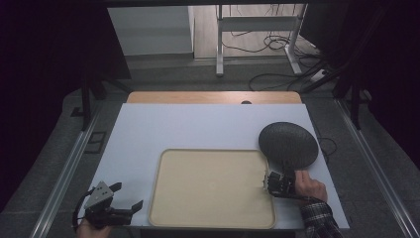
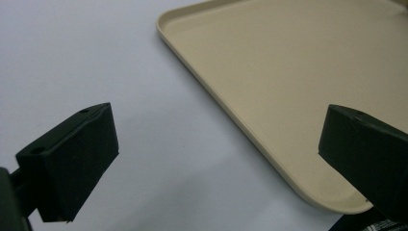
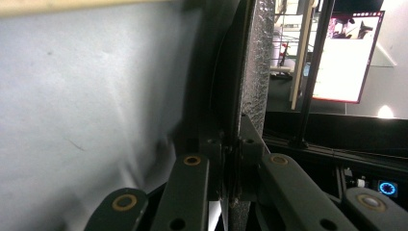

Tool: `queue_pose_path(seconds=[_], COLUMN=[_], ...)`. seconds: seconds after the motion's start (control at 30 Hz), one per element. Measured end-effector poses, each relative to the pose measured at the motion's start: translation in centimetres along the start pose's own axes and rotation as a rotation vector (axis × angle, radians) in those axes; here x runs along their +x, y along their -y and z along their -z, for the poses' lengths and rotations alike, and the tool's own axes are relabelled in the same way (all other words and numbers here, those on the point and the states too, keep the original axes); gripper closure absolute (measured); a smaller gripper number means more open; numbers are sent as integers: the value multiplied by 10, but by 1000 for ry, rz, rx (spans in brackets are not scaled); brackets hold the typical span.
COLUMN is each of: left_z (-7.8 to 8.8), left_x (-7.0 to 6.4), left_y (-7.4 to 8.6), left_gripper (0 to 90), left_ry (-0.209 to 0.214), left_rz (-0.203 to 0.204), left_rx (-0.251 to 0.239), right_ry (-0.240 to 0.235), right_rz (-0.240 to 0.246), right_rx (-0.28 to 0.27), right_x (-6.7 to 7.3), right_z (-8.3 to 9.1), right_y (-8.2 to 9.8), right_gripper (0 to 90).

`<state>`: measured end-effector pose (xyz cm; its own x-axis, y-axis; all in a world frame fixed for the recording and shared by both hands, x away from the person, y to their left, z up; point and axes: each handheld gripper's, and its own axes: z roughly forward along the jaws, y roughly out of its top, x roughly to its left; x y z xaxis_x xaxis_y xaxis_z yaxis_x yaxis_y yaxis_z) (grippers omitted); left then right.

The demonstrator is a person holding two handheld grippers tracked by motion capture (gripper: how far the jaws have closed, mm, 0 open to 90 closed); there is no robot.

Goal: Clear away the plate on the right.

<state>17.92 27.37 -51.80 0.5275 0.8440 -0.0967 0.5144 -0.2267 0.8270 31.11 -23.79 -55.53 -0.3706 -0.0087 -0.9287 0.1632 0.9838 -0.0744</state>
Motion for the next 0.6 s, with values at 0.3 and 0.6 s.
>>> queue_pose_path(seconds=[0.3, 0.6], left_z=[0, 0], left_x=[0, 0], left_y=[0, 0], left_gripper=[0, 0], left_ry=[0, 0], left_rz=[0, 1], left_rx=[0, -1], right_ry=[1, 37], right_rz=[-10, -32], right_rx=[7, -3], right_x=[-3, -10], right_z=[2, 8], right_y=[1, 2], right_gripper=[843, 841])
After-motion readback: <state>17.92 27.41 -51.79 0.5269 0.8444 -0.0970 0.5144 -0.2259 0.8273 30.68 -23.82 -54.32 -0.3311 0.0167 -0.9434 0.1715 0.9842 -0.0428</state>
